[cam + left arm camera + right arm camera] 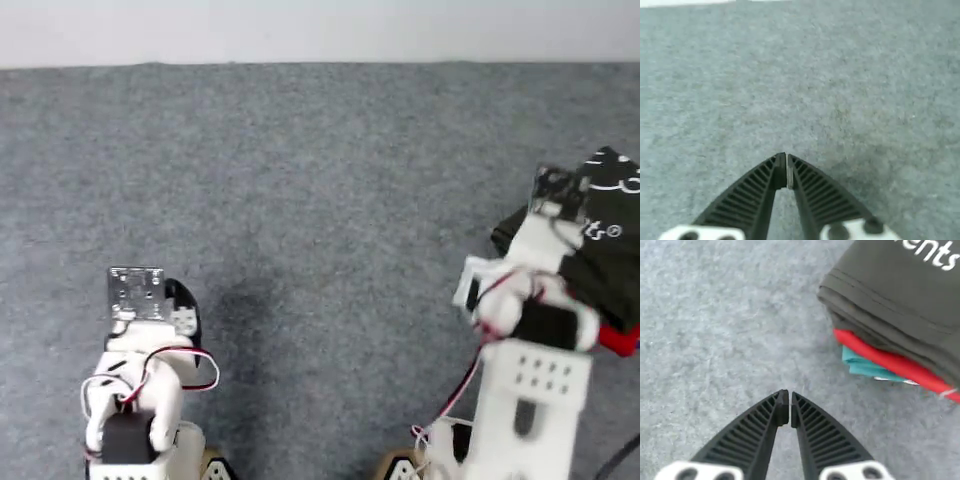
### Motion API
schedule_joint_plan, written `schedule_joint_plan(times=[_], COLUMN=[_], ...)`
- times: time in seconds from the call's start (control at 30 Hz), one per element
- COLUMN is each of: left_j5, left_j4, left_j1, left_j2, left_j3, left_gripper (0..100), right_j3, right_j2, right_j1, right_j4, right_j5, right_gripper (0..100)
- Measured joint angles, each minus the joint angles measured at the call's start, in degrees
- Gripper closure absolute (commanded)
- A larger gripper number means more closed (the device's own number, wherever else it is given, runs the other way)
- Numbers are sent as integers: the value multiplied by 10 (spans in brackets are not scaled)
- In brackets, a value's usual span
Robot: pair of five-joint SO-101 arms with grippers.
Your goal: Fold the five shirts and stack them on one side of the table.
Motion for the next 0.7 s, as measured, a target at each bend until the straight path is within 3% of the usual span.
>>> schedule_joint_plan(times=[0.2,0.5,0.7], left_j5=[1,21,24], left_j4=[-34,-47,-43], left_j1=[11,11,11], left_j2=[-1,-1,-1], left_j3=[60,95,95], left_gripper=[985,986,986], right_j3=[185,411,462], right_j2=[-198,-473,-487], right_j1=[-5,-4,-5], right_j4=[-60,-64,-64], right_j5=[-2,61,69], right_gripper=[990,990,990])
